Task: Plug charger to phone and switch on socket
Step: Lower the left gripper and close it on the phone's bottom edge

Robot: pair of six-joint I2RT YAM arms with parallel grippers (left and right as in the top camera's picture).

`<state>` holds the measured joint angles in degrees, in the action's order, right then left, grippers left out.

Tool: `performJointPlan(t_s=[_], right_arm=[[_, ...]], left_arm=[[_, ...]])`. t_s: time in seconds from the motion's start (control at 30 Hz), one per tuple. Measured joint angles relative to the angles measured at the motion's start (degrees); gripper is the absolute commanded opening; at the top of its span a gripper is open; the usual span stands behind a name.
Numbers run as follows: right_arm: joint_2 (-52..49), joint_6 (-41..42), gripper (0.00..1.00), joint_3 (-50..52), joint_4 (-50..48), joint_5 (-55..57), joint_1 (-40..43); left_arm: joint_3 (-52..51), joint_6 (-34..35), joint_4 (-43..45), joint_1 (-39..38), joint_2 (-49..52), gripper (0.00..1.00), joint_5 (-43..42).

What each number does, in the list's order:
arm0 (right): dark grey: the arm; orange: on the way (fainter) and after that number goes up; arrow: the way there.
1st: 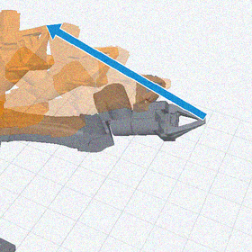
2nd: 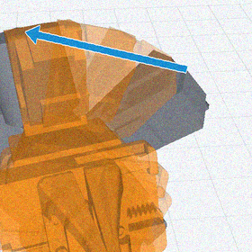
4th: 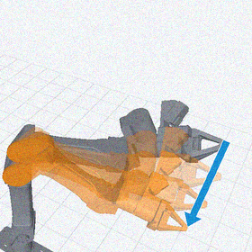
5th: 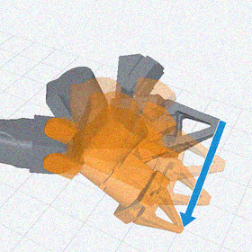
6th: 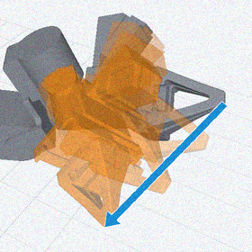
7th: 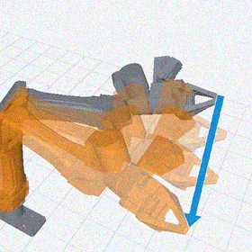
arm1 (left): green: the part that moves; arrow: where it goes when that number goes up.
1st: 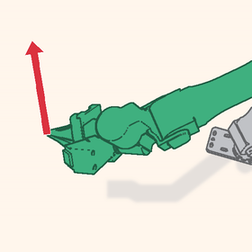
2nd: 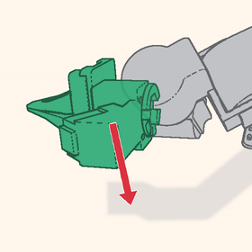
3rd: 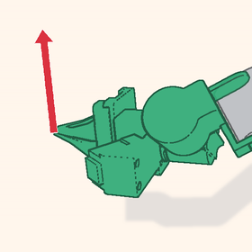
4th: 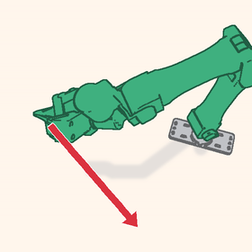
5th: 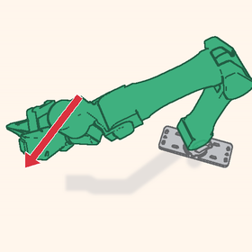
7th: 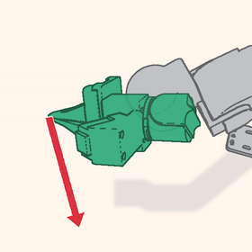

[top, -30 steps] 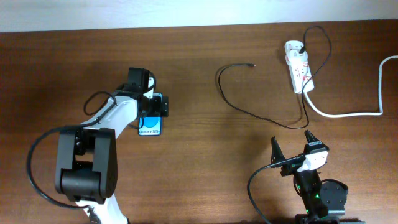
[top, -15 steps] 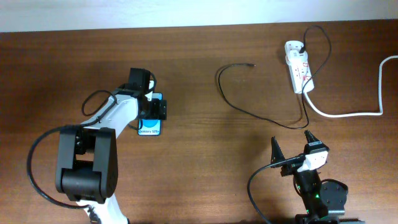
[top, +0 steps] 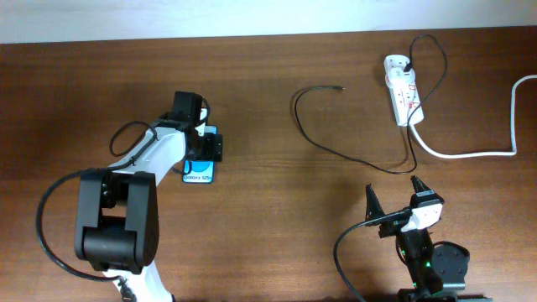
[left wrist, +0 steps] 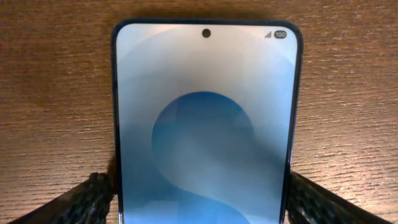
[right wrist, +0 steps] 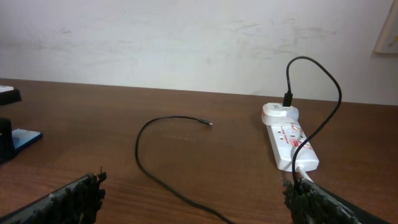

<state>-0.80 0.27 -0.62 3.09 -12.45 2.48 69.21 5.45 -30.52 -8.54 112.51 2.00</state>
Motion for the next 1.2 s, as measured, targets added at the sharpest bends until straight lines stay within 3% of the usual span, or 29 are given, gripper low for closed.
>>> performJointPlan(t_s=[0.23, 0.37, 0.53, 0.57, 0.63, 0.67, 1.2], right_arm=[[0.0, 0.0, 0.98, 0.0, 0.0, 0.0, 0.0], [0.0, 0.0, 0.98, 0.0, 0.0, 0.0, 0.0], [0.0, 0.0, 0.98, 0.0, 0.0, 0.0, 0.0], [0.0, 0.0, 0.98, 0.0, 0.0, 0.0, 0.0], [0.0, 0.0, 0.98, 0.0, 0.0, 0.0, 0.0], [0.0, 0.0, 0.98, 0.0, 0.0, 0.0, 0.0], [0.0, 0.0, 0.98, 0.0, 0.0, 0.0, 0.0]], left_arm=[[-0.7, 0.0, 1.2, 0.2, -0.2, 0.69, 0.0], [-0.7, 1.1, 1.2, 0.2, -0.2, 0.78, 0.1], [-0.7, 6.8, 1.5, 0.3, -0.2, 0.79, 0.2], [-0.7, 8.7, 1.5, 0.3, -0.2, 0.82, 0.3], [-0.6, 10.7, 1.5, 0.3, -0.2, 0.98, 0.4], [-0.5, 12.0, 1.3, 0.2, -0.2, 0.99, 0.0], [-0.5, 12.6, 1.2, -0.2, -0.3, 0.99, -0.2]])
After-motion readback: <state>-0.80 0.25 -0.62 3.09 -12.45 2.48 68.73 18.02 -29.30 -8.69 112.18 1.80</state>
